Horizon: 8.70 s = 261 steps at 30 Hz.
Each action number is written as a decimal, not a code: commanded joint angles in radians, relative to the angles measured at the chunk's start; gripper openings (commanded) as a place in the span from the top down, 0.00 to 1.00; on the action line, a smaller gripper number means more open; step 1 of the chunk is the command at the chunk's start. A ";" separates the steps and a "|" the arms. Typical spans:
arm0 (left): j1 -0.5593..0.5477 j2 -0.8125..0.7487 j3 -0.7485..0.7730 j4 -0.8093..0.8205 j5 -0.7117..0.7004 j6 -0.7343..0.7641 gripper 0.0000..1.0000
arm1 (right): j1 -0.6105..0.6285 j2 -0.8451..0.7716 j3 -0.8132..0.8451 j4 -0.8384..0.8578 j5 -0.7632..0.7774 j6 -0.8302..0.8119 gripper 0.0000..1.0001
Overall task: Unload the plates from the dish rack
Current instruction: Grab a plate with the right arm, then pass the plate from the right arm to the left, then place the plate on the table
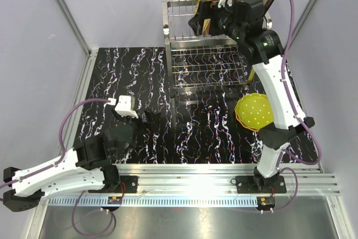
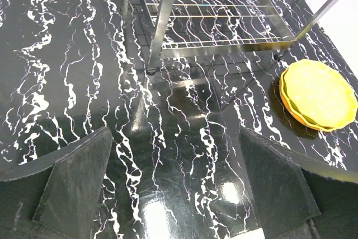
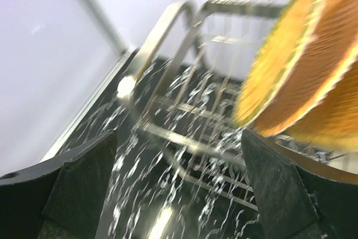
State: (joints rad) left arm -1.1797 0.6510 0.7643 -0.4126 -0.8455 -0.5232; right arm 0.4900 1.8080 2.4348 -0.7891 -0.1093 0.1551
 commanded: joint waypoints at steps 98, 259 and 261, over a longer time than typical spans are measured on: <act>0.028 -0.125 0.016 0.285 0.179 0.011 0.01 | -0.063 -0.084 -0.081 0.378 -0.278 0.098 1.00; 1.255 1.481 0.609 0.603 1.225 -0.348 0.05 | -0.324 -0.653 -1.370 0.511 -0.733 -0.180 0.00; 1.256 1.454 0.599 0.543 1.209 -0.316 0.01 | -0.323 -0.667 -1.363 0.501 -0.730 -0.186 0.00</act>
State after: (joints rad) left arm 0.0731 2.1784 1.3811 0.2520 0.4149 -0.9115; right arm 0.1734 1.1866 1.0294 -0.3195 -0.8486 -0.0216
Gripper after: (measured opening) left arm 0.975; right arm 0.994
